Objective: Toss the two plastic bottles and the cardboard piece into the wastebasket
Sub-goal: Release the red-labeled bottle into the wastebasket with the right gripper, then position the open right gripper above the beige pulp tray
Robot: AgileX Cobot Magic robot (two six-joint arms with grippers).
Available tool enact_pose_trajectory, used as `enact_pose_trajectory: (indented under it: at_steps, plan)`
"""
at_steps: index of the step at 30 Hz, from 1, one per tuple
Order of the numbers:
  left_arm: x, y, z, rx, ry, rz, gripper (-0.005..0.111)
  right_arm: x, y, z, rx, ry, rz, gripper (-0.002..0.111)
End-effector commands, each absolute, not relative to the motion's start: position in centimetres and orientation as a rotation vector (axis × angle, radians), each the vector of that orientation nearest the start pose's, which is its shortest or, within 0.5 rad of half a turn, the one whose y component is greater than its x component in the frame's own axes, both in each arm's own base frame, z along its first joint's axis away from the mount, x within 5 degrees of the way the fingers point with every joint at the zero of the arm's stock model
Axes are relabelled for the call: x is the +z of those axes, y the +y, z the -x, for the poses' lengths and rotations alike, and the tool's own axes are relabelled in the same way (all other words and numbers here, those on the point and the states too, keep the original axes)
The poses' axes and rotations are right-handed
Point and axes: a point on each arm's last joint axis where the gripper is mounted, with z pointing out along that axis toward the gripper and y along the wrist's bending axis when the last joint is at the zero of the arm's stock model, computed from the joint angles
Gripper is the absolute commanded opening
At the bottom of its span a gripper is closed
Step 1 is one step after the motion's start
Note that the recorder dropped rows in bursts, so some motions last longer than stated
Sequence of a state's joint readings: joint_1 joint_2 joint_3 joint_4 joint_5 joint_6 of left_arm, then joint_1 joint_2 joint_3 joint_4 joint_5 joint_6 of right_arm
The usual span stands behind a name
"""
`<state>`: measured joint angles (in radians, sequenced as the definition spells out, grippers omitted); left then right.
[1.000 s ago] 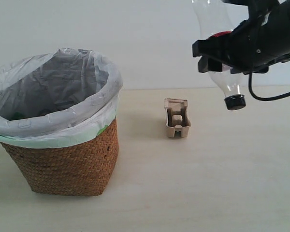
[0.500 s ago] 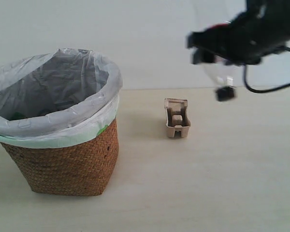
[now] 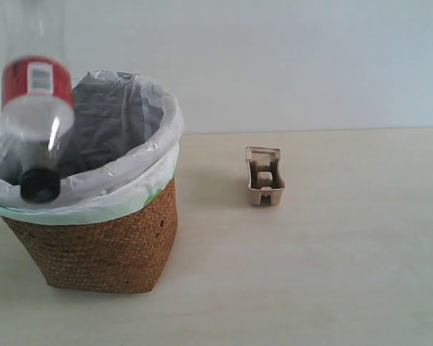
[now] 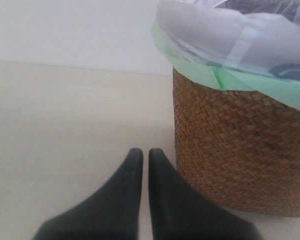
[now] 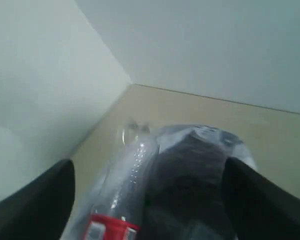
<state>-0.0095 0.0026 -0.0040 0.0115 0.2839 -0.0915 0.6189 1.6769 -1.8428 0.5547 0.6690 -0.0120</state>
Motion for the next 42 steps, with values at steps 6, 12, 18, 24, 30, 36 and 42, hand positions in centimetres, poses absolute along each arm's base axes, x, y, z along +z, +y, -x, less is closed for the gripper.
enact_pose_trajectory:
  at_steps: [6, 12, 18, 24, 30, 36, 42]
  plan:
    - [18.8, 0.0, -5.5, -0.062, 1.760, 0.066, 0.004, 43.4, 19.0, -32.8, 0.529, 2.200, 0.317, 0.074]
    - [18.8, 0.0, -5.5, -0.062, 1.760, 0.066, 0.004, 42.1, 17.0, -33.8, 0.403, 2.299, 0.295, 0.074]
    - [18.8, 0.0, -5.5, -0.062, 1.760, 0.066, 0.004, 37.4, 17.8, -36.3, 0.282, 2.458, 0.308, 0.074]
    - [18.8, 0.0, -5.5, -0.062, 1.760, 0.066, 0.004, 32.9, 19.0, -39.1, 0.246, 2.521, 0.259, 0.074]
    - [18.8, 0.0, -5.5, -0.062, 1.760, 0.066, 0.004, 28.2, 19.5, -41.3, 0.135, 2.586, 0.284, 0.074]
    - [18.8, 0.0, -5.5, -0.062, 1.760, 0.066, 0.004, 25.4, 19.9, -42.4, 0.107, 2.615, 0.295, 0.074]
    - [18.8, 0.0, -5.5, -0.062, 1.760, 0.066, 0.004, 27.2, 20.1, -42.7, 0.135, 2.539, 0.291, 0.074]
